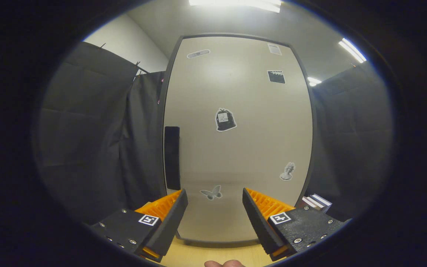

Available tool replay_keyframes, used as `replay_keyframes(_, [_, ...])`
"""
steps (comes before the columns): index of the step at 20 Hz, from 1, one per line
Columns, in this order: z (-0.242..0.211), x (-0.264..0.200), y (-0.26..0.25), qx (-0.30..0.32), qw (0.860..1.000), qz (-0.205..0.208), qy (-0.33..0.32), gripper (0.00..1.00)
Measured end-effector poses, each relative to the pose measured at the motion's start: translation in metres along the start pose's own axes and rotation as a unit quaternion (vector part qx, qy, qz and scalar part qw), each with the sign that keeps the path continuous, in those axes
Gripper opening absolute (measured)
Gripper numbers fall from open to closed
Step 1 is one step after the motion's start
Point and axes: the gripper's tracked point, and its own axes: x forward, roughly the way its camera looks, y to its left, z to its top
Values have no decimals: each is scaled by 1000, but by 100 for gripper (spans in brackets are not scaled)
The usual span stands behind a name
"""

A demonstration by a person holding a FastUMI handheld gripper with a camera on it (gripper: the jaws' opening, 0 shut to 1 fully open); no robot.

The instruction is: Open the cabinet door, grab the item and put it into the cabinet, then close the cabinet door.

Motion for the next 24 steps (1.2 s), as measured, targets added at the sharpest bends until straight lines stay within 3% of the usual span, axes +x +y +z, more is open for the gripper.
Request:
replay_keyframes(9, [-1, 44, 48, 5, 1000, 29, 5, 93])
replay_keyframes(17, [-5, 85, 66, 14, 999, 27, 17, 88])
replay_keyframes(19, [-6, 93, 69, 6, 999, 31, 20, 77])
replay_keyframes(21, [-7, 91, 77, -10, 999, 42, 22, 55])
replay_keyframes(22, [-8, 95, 77, -16, 999, 37, 22, 39])
replay_keyframes(24, [-8, 91, 78, -6, 999, 38, 25, 34])
